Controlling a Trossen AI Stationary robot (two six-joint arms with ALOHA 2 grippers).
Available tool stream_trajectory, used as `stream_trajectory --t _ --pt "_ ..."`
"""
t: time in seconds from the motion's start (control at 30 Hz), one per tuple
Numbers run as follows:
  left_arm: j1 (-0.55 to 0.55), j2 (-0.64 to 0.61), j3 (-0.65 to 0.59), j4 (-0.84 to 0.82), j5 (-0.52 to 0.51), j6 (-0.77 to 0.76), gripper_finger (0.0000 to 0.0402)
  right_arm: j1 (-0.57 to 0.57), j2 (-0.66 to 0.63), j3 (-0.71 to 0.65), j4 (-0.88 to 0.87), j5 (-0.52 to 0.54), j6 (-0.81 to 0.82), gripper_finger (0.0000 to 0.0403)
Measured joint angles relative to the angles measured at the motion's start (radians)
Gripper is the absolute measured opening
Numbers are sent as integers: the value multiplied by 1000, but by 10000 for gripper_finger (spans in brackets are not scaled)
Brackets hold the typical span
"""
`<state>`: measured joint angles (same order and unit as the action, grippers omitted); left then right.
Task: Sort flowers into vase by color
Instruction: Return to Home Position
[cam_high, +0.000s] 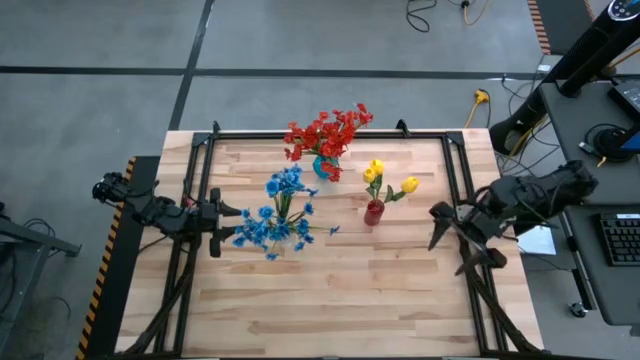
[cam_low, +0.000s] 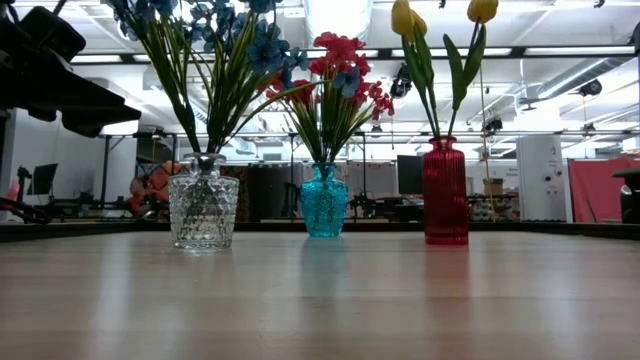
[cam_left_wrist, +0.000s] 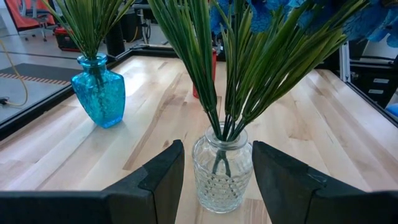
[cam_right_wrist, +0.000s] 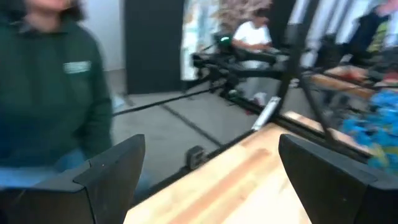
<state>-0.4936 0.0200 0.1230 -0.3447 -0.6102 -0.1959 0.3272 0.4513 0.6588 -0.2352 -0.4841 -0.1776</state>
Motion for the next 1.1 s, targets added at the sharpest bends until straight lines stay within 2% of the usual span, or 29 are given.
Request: stream_trajectory --t 0.07,0.23,0.37,0.5,0.7,0.77,0.87,0.97,1.1 --pt "0 0 0 0 0 0 172 28 -52 -64 50 40 19 361" --pt "0 0 0 0 0 0 172 53 -129 -244 190 60 68 361" --pt "0 0 0 0 0 0 172 52 -114 -396 348 196 85 361" --pt "0 0 0 2 0 0 172 52 -76 -505 496 255 45 361" --pt "0 0 0 3 0 0 172 52 -4 -576 631 507 3 361" --pt "0 0 0 3 0 0 172 48 17 -589 695 515 -11 361" --pt "0 0 0 3 0 0 172 33 56 -603 786 468 -16 361" --pt "0 0 0 3 0 0 172 13 94 -605 819 429 -16 361" --pt "0 0 0 3 0 0 172 -11 125 -606 838 426 -59 361"
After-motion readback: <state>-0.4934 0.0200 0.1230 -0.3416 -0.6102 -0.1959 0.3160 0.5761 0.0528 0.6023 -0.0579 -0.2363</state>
